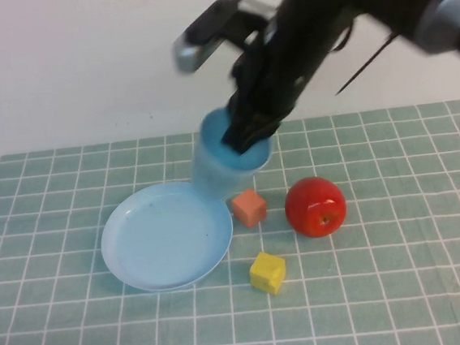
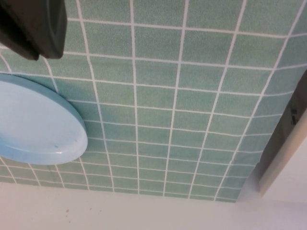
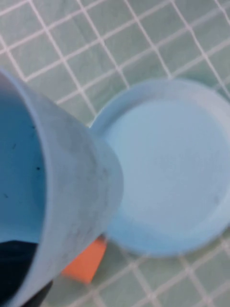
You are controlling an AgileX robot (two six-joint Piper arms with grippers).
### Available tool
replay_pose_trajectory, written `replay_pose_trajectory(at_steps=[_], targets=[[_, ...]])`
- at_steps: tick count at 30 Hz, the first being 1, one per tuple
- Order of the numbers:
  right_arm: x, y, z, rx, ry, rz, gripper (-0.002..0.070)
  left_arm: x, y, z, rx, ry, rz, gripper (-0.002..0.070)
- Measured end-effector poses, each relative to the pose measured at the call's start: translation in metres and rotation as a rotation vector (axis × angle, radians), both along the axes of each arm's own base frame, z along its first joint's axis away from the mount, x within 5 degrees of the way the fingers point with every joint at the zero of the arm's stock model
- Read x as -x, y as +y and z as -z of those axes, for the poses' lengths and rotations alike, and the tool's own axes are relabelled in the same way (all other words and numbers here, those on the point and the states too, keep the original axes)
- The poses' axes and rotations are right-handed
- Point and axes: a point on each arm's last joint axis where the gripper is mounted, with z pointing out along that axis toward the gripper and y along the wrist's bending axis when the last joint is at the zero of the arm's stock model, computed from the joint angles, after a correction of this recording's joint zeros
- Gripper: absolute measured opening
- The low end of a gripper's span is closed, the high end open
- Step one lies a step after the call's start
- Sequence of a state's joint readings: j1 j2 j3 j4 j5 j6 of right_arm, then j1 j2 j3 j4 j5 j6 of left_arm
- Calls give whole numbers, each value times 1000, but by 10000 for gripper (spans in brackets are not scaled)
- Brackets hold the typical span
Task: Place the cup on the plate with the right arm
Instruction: Place the cup on the plate
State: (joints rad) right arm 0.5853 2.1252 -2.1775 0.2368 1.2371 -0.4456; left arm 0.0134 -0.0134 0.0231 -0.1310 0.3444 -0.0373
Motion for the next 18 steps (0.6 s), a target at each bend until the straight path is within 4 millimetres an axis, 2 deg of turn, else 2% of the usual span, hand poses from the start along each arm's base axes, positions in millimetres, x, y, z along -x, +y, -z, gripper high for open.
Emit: replay_pose_trajectory(at_steps=[4,7,12,18], targets=[[7,43,35,26,37,-94,20,0,0,0,0,0,0,-3],[5,64,60,38,49,-126,20,0,0,0,0,0,0,-3],[-8,81,95,43,54,-133,20,0,0,0,0,0,0,-3],[-18,88,115,47,40,-132,19,0,0,0,0,0,0,-3]])
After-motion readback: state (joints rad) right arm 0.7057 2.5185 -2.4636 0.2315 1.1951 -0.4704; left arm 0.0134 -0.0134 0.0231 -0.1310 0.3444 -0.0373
